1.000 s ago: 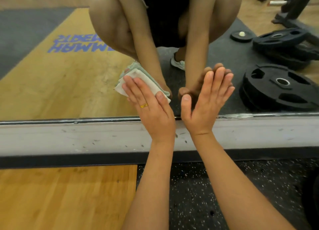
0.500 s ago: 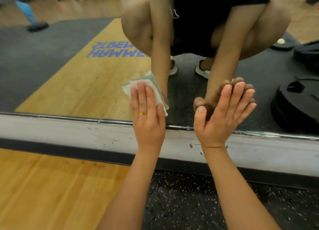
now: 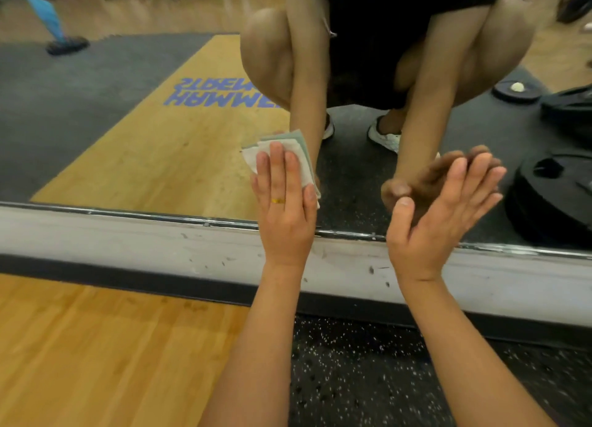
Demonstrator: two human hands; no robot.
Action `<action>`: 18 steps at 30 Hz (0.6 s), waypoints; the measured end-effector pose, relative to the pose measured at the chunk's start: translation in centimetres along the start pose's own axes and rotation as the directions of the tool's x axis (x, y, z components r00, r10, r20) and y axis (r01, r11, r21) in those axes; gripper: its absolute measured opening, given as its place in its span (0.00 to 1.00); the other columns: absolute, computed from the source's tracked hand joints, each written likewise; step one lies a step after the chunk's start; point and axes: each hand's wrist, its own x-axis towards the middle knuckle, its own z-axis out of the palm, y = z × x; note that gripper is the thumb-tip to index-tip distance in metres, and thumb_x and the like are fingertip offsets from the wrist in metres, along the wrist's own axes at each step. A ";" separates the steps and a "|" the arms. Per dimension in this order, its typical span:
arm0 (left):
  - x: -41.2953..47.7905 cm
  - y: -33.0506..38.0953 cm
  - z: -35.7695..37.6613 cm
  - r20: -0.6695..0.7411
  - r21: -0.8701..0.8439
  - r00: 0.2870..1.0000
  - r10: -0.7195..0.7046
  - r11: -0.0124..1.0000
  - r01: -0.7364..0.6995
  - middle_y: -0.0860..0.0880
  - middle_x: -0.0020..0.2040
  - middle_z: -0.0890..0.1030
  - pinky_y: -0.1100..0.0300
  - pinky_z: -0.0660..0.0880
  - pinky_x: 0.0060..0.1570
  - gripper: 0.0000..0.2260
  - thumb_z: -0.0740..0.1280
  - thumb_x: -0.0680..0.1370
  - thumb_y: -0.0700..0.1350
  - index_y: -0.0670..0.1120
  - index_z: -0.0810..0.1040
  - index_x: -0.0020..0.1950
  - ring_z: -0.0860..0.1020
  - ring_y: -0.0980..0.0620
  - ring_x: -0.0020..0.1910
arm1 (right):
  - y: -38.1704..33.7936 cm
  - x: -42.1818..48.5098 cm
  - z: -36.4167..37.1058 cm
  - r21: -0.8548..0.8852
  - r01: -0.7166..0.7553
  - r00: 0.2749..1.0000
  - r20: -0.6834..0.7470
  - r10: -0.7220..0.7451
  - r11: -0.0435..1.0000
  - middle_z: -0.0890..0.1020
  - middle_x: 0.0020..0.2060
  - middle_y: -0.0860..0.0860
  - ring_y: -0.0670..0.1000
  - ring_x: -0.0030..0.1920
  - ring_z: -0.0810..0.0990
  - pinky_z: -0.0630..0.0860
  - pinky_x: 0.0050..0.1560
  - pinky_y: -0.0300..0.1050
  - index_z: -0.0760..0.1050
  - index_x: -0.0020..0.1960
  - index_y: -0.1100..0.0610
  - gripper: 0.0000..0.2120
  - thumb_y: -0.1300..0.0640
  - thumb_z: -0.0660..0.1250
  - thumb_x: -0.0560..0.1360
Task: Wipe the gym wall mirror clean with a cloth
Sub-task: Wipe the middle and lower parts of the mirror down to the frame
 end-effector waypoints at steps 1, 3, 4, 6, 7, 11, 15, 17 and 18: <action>0.0 -0.2 -0.2 0.003 -0.011 1.000 -0.019 1.000 0.019 0.41 0.83 0.54 0.33 0.61 0.76 0.25 0.51 0.88 0.46 0.41 0.51 0.84 0.45 0.49 0.84 | -0.9 -0.1 -0.4 0.032 -0.049 0.998 0.031 0.048 0.998 0.44 0.84 0.51 0.61 0.82 0.41 0.38 0.80 0.64 0.49 0.83 0.60 0.36 0.57 0.61 0.80; 0.0 -0.2 -0.4 -0.030 -0.047 0.994 -0.106 0.993 0.104 0.35 0.79 0.58 0.35 0.60 0.77 0.24 0.52 0.88 0.45 0.34 0.57 0.80 0.45 0.49 0.84 | -2.6 -0.9 -1.6 0.086 0.014 0.992 0.123 -0.024 0.996 0.53 0.82 0.62 0.66 0.82 0.48 0.41 0.80 0.66 0.55 0.80 0.66 0.32 0.63 0.63 0.79; -0.1 -0.3 -0.6 -0.058 -0.064 0.981 -0.187 0.981 0.183 0.33 0.79 0.58 0.38 0.58 0.79 0.23 0.53 0.87 0.44 0.32 0.57 0.79 0.46 0.48 0.83 | -3.6 -1.5 -2.2 0.109 0.148 0.968 0.189 -0.167 0.983 0.57 0.81 0.63 0.63 0.82 0.51 0.42 0.81 0.65 0.58 0.79 0.65 0.31 0.64 0.63 0.79; -0.4 -0.8 -0.7 -0.101 -0.118 0.905 -0.413 0.908 0.401 0.31 0.81 0.56 0.44 0.53 0.81 0.24 0.54 0.87 0.42 0.31 0.56 0.80 0.47 0.45 0.83 | -4.8 -2.4 -3.0 0.193 0.462 0.795 0.343 -0.501 0.866 0.62 0.80 0.59 0.58 0.82 0.57 0.44 0.81 0.63 0.63 0.78 0.62 0.28 0.63 0.61 0.79; -0.4 -0.9 -0.8 -0.110 -0.148 0.847 -0.520 0.851 0.504 0.31 0.81 0.54 0.47 0.52 0.82 0.25 0.54 0.87 0.41 0.32 0.54 0.81 0.48 0.43 0.83 | -5.1 -2.2 -2.9 0.231 0.577 0.672 0.412 -0.616 0.784 0.64 0.79 0.57 0.57 0.81 0.59 0.44 0.81 0.62 0.66 0.78 0.60 0.27 0.61 0.61 0.79; -0.5 -0.9 -1.5 -0.113 -0.198 0.754 -0.647 0.759 0.621 0.35 0.83 0.51 0.57 0.50 0.81 0.25 0.52 0.88 0.43 0.34 0.52 0.82 0.47 0.41 0.84 | -4.7 0.8 -0.5 0.151 0.822 0.368 0.595 -0.715 0.549 0.69 0.78 0.55 0.57 0.81 0.59 0.40 0.80 0.65 0.74 0.74 0.58 0.25 0.56 0.63 0.77; -0.4 -0.9 -2.1 -0.098 -0.202 0.754 -0.650 0.755 0.624 0.37 0.84 0.51 0.59 0.48 0.81 0.25 0.52 0.88 0.44 0.35 0.51 0.83 0.46 0.46 0.84 | -2.3 2.9 0.5 0.152 0.930 0.176 0.615 -0.768 0.335 0.59 0.81 0.56 0.58 0.83 0.52 0.41 0.81 0.62 0.61 0.80 0.59 0.29 0.54 0.58 0.80; 0.1 -0.9 -2.0 -0.108 -0.219 0.741 -0.663 0.743 0.632 0.37 0.84 0.50 0.59 0.48 0.81 0.25 0.51 0.88 0.43 0.35 0.50 0.83 0.46 0.44 0.84 | -1.5 3.5 0.9 0.156 0.951 0.122 0.607 -0.786 0.268 0.57 0.82 0.56 0.58 0.83 0.51 0.44 0.82 0.61 0.57 0.82 0.59 0.29 0.55 0.56 0.82; 0.5 -0.8 -1.8 -0.117 -0.237 0.733 -0.670 0.735 0.635 0.37 0.84 0.49 0.58 0.48 0.81 0.25 0.51 0.88 0.43 0.35 0.50 0.83 0.46 0.43 0.84 | -1.5 3.5 1.1 0.131 0.961 0.120 0.595 -0.795 0.243 0.56 0.82 0.56 0.58 0.83 0.51 0.44 0.82 0.60 0.57 0.82 0.59 0.29 0.55 0.54 0.83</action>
